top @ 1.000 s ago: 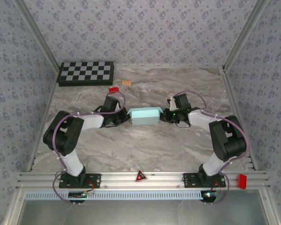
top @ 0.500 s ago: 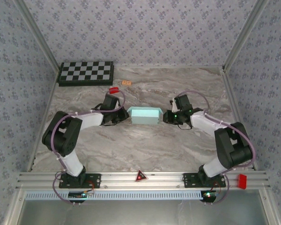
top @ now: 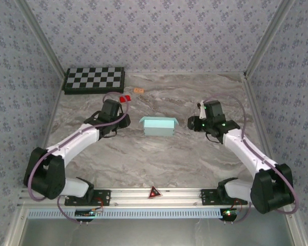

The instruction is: Fold the paper box

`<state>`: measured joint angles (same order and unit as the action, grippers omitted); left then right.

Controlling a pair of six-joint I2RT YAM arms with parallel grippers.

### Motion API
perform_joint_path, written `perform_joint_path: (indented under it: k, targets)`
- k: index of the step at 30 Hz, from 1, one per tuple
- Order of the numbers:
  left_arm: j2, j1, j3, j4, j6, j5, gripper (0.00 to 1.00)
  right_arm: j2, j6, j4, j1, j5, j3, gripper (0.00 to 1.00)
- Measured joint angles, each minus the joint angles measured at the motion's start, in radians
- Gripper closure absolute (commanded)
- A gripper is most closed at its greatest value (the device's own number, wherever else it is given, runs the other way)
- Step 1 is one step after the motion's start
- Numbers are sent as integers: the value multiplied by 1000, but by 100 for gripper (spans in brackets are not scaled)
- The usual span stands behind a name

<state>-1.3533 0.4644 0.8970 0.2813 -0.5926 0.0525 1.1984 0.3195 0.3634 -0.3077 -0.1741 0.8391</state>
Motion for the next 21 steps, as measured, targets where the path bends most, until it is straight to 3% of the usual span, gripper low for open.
perform_joint_path:
  k: [6,14,21]
  targets:
    - [39,0,48,34,126,-13,53,-2,-40,11,-14,-79,43,55]
    - [5,0,114,38,294,-252,49,92,-75,33,-84,-107,136,54]
    - [-79,0,192,59,368,-361,50,157,-78,60,-122,-92,177,56]
